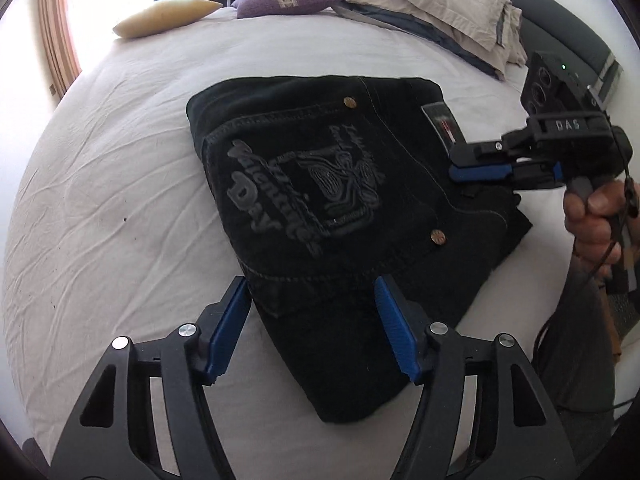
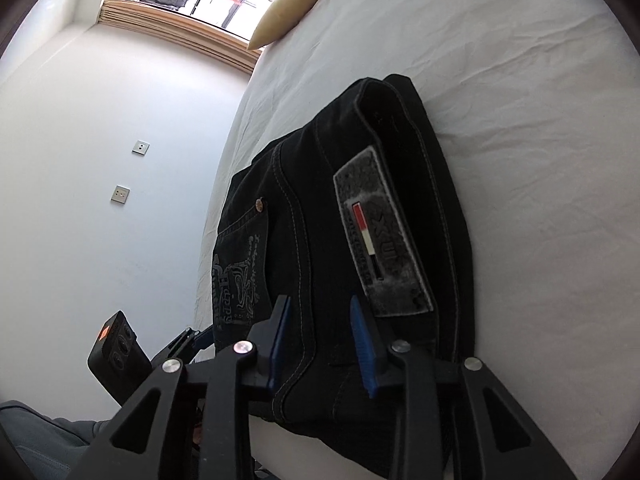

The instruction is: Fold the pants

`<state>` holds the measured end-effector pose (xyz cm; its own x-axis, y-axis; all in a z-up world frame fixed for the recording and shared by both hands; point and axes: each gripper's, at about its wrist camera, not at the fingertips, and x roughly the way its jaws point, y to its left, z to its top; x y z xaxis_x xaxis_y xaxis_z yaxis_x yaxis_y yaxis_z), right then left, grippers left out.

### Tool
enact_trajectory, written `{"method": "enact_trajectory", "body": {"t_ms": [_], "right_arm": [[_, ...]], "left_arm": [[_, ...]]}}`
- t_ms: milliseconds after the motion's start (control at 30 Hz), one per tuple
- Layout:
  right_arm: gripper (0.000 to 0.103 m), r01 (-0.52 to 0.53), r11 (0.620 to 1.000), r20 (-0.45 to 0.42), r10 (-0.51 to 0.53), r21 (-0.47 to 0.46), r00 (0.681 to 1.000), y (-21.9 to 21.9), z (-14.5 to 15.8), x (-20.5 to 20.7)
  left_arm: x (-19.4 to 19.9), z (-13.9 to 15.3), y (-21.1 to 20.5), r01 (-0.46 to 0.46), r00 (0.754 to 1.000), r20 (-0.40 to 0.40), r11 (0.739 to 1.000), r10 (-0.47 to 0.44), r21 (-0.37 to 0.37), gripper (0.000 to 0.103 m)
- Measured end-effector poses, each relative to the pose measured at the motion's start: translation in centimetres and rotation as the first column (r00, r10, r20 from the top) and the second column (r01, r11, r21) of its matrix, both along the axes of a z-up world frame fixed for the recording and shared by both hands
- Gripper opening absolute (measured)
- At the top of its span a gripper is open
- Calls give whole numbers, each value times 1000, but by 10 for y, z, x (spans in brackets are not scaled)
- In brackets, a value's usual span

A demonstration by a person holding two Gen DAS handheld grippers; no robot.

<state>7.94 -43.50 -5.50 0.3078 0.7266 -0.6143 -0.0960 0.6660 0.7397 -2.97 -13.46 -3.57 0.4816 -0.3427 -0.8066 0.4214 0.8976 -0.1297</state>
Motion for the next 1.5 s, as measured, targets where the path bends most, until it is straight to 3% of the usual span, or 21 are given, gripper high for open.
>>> {"method": "enact_trajectory", "body": {"t_ms": [100, 167, 233, 333, 433, 500, 600, 767, 833, 967, 1167, 1367, 1500], "right_arm": [[38, 27, 1000, 71, -28, 14, 997, -15, 24, -6], [59, 78, 997, 105, -79, 20, 991, -30, 35, -4], [71, 130, 991, 98, -132, 32, 986, -42, 36, 5], [71, 151, 988, 53, -152, 22, 987, -46, 25, 24], [72, 119, 993, -1, -119, -22, 993, -39, 6, 37], [73, 102, 991, -28, -105, -91, 994, -33, -5, 42], [77, 96, 989, -12, -98, -112, 995, -29, -8, 44], [82, 30, 980, -1, -31, -196, 1000, -16, -6, 48], [82, 17, 980, -10, -20, -199, 1000, -16, -6, 50], [74, 1, 973, -24, -7, -230, 1000, -12, -3, 51], [45, -44, 942, -40, 33, -333, 999, 4, 3, 47], [29, -61, 893, 2, 69, -446, 998, 18, 18, 39], [25, -60, 851, 56, 104, -522, 993, 32, 36, 31]], "left_arm": [[-8, 14, 18, -17, 1000, 18, 1000, 18, -18, 64], [-6, 27, 37, -100, 994, 43, 994, 101, -32, 68], [13, 30, 55, -176, 984, 11, 981, 177, -75, 79], [42, 31, 62, -241, 970, -53, 966, 236, -97, 80], [67, 25, 49, -225, 971, -103, 970, 215, -93, 80], [83, 18, 38, -227, 967, -132, 972, 219, -53, 80], [94, 5, 21, -217, 960, -186, 976, 210, -19, 80], [99, 3, 8, -200, 958, -211, 980, 195, 0, 79], [101, 2, 3, -195, 959, -208, 981, 192, 6, 73], [102, 4, -7, -172, 963, -210, 985, 169, 5, 53], [106, 6, -22, -164, 966, -198, 986, 166, 26, 42], [105, 11, -23, -154, 971, -180, 988, 157, 28, 27], [104, 15, -20, -150, 972, -177, 988, 151, 17, 21]]}}
